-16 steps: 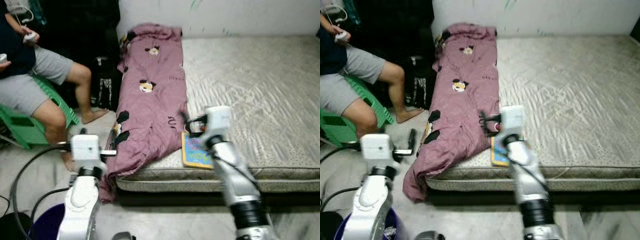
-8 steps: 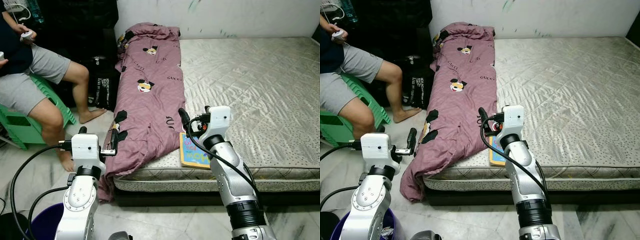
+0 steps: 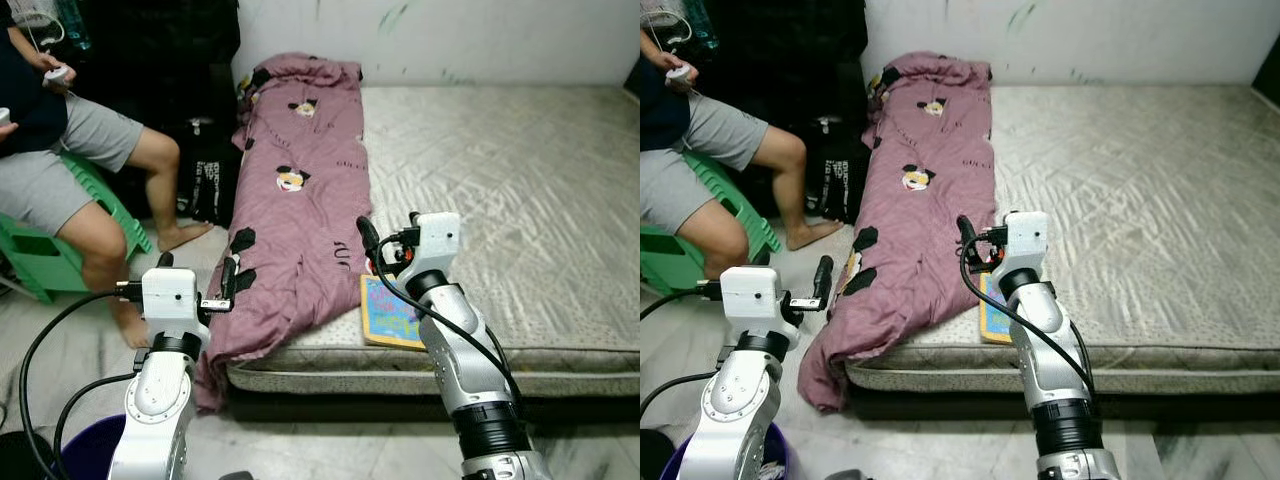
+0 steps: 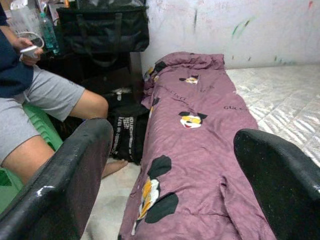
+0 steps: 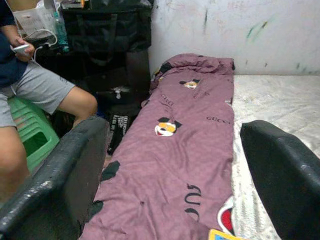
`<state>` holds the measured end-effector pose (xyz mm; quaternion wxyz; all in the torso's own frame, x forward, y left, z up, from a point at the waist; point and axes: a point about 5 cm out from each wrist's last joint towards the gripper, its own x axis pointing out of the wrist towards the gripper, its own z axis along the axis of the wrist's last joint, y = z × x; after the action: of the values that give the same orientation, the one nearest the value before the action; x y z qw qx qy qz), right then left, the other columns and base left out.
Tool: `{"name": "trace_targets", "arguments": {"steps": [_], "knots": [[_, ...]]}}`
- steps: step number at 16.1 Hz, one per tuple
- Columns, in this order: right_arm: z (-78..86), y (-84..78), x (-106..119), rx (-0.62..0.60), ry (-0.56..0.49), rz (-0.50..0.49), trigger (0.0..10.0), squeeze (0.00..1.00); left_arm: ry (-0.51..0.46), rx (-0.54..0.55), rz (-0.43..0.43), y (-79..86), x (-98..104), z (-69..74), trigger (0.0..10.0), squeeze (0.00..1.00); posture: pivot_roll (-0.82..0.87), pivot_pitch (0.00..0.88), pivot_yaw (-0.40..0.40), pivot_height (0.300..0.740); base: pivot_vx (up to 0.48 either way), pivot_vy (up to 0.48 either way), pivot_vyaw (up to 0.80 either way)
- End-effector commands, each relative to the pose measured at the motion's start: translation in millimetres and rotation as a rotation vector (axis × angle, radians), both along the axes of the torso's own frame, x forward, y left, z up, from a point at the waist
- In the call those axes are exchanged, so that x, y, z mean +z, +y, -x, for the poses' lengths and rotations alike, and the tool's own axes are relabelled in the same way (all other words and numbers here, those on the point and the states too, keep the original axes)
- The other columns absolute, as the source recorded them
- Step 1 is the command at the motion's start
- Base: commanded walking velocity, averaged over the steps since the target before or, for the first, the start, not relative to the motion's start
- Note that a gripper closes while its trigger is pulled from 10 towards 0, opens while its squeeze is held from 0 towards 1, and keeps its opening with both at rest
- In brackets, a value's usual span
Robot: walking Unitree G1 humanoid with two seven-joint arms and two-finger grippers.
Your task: Clean up the room
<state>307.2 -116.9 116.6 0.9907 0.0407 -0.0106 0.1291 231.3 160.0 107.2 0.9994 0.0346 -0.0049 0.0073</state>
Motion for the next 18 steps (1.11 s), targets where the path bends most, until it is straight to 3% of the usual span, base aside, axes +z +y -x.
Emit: {"name": "trace_targets", "arguments": {"steps": [1,5,14,15,18], "knots": [[-2.2,0.6,2.3,-0.002,-0.007,0.003,10.0,0.00,-0.016,-0.002,-0.001,1.0,3.5,-1.4,10.0,0.00,-0.07,0.000,0.012,0.740,0.285,0.000,0.00],[-2.4,0.7,1.8,-0.002,-0.006,0.003,10.0,0.00,-0.009,0.001,-0.004,1.4,2.8,-0.8,10.0,0.00,-0.06,0.000,0.012,0.740,0.262,0.000,0.00],[-3.0,0.3,0.5,-0.006,-0.002,0.003,10.0,0.00,0.011,0.012,-0.004,1.4,0.4,-0.8,10.0,0.00,-0.06,0.000,0.008,0.740,0.000,0.000,0.00],[-3.6,0.9,0.0,0.004,-0.004,0.041,10.0,0.00,0.010,0.012,-0.004,1.0,0.3,-1.0,10.0,0.00,-0.06,0.000,0.008,0.740,0.000,0.000,0.00],[-3.3,1.8,1.0,0.010,-0.011,0.033,10.0,0.00,0.008,0.013,-0.004,0.2,0.6,-1.5,10.0,0.00,-0.06,0.000,0.004,0.740,0.000,0.000,0.80]]}}
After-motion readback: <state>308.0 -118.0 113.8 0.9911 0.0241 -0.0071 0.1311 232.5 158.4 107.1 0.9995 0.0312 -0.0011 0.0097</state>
